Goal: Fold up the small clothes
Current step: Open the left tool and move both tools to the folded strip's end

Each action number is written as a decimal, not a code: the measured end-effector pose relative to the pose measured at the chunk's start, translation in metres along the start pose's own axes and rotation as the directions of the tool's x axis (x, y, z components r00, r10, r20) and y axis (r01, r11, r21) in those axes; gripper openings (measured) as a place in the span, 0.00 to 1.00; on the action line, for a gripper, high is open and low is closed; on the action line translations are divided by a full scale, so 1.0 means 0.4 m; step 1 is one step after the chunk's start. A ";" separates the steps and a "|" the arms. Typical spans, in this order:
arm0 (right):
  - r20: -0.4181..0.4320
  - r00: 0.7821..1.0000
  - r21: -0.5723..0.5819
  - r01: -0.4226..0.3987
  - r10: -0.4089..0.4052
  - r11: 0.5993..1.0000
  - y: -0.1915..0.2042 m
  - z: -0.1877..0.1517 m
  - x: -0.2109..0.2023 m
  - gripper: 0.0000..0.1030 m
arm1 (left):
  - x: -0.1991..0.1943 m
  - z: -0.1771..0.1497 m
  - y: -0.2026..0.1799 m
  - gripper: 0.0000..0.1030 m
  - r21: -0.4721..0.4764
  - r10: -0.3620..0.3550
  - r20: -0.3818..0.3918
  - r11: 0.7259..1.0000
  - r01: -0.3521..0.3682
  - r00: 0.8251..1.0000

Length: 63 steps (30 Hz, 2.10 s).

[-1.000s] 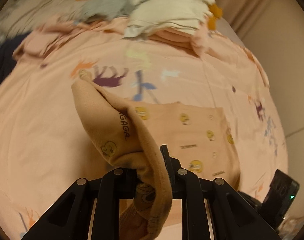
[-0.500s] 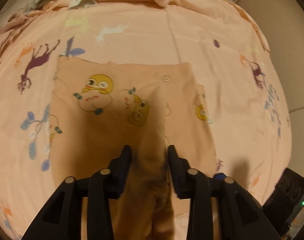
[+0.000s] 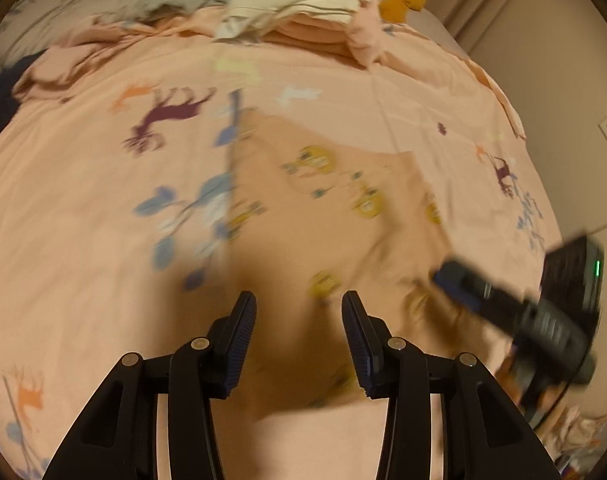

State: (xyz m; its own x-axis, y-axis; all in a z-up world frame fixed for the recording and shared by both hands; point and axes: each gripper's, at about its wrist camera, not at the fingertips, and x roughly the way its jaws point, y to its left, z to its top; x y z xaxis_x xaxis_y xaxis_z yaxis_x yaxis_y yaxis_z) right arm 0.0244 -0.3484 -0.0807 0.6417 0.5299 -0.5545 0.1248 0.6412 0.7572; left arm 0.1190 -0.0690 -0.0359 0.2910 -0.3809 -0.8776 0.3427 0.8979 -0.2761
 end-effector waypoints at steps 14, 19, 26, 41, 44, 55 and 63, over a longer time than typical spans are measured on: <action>-0.119 0.982 -0.106 0.135 -0.148 0.985 0.056 0.082 0.176 0.52 | 0.005 -0.125 0.140 0.42 -0.091 -0.080 0.008 0.993 0.080 0.997; -0.117 0.973 -0.135 0.183 -0.199 0.974 0.064 0.089 0.210 0.23 | 0.023 -0.139 0.152 0.42 -0.099 -0.105 -0.013 0.990 0.103 0.994; -0.002 0.979 -0.230 0.199 -0.205 0.953 0.105 0.098 0.145 0.07 | 0.034 -0.149 0.178 0.42 -0.134 -0.107 -0.029 0.986 0.102 0.994; 0.021 0.952 -0.178 0.303 -0.304 0.936 -0.014 0.152 0.073 0.12 | 0.038 -0.085 0.042 0.42 -0.002 -0.151 0.002 0.989 0.151 0.989; 0.036 0.954 -0.161 0.299 -0.298 0.941 -0.016 0.156 0.061 0.14 | 0.028 -0.072 -0.010 0.42 0.055 -0.177 0.039 0.983 0.175 0.983; 0.098 0.979 -0.446 0.202 -0.176 0.872 0.128 0.042 -0.062 0.19 | 0.087 -0.046 -0.107 0.42 0.193 -0.189 0.067 0.966 0.173 0.980; 0.020 0.932 -0.587 0.305 -0.363 0.750 0.082 -0.107 0.007 0.14 | 0.138 -0.097 -0.108 0.42 0.284 -0.127 0.041 0.952 0.110 0.991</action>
State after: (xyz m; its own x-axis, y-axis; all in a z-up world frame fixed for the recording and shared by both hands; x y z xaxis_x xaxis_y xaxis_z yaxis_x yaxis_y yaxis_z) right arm -0.0019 -0.3021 -0.0723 0.5677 0.2500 -0.7843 -0.1547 0.9682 0.1967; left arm 0.0857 -0.1204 -0.0876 0.2819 -0.5004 -0.8186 0.6125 0.7506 -0.2479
